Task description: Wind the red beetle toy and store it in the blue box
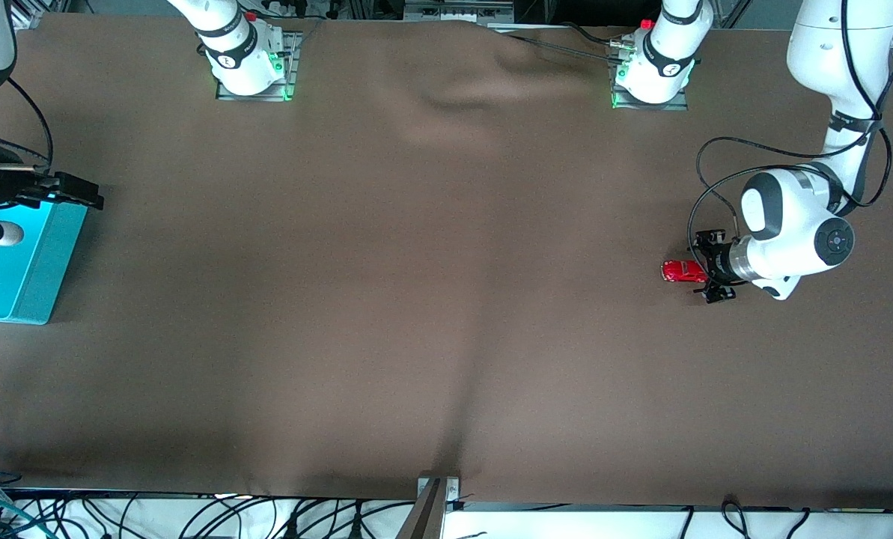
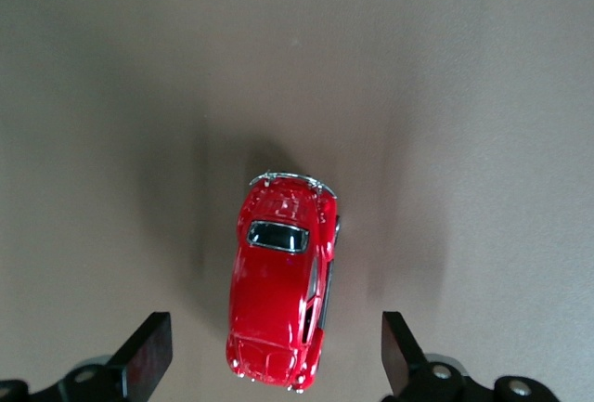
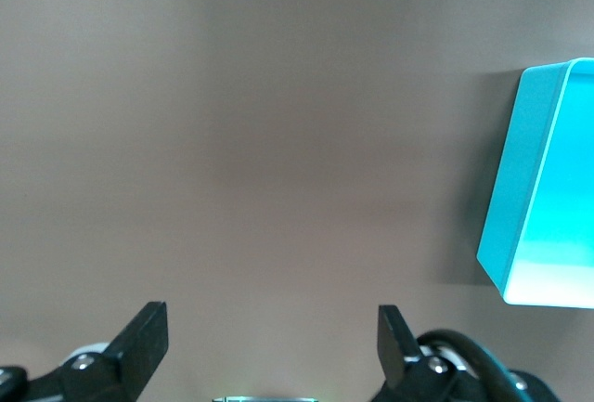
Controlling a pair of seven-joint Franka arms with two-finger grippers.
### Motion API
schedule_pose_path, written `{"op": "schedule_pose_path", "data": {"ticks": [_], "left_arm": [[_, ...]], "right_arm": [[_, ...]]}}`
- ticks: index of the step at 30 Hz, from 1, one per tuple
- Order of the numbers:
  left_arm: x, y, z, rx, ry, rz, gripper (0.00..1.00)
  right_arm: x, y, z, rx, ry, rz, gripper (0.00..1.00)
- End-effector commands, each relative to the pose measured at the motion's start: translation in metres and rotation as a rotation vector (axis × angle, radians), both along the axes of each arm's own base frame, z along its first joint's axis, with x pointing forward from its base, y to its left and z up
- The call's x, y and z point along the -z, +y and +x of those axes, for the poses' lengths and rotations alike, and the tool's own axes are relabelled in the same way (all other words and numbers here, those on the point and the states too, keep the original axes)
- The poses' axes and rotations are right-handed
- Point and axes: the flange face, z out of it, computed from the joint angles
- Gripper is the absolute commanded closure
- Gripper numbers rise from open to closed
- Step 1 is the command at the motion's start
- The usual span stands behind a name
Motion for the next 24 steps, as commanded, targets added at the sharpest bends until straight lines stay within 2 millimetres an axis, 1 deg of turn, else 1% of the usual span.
{"op": "schedule_pose_path", "data": {"ticks": [1, 3, 8, 21, 23, 24], "left_arm": [[-0.004, -0.003, -0.005, 0.042, -0.020, -0.008, 0.05], [0.000, -0.003, -0.006, 0.058, -0.015, -0.011, 0.05], [0.002, -0.003, -0.007, 0.103, -0.016, -0.020, 0.04], [0.017, -0.001, -0.011, 0.112, 0.008, -0.021, 0.05], [0.017, 0.002, -0.010, 0.107, 0.007, -0.021, 0.08], [0.016, 0.003, -0.010, 0.107, 0.005, -0.021, 0.12]], "right_arm": [[-0.006, 0.001, 0.000, 0.008, -0.001, -0.021, 0.00], [-0.006, 0.001, 0.000, 0.008, -0.001, -0.021, 0.00], [-0.006, 0.001, 0.000, 0.008, -0.001, -0.021, 0.00], [-0.006, 0.001, 0.000, 0.008, -0.001, -0.021, 0.00], [-0.006, 0.001, 0.000, 0.008, -0.001, -0.019, 0.00], [-0.006, 0.001, 0.000, 0.008, -0.001, -0.019, 0.00]]}}
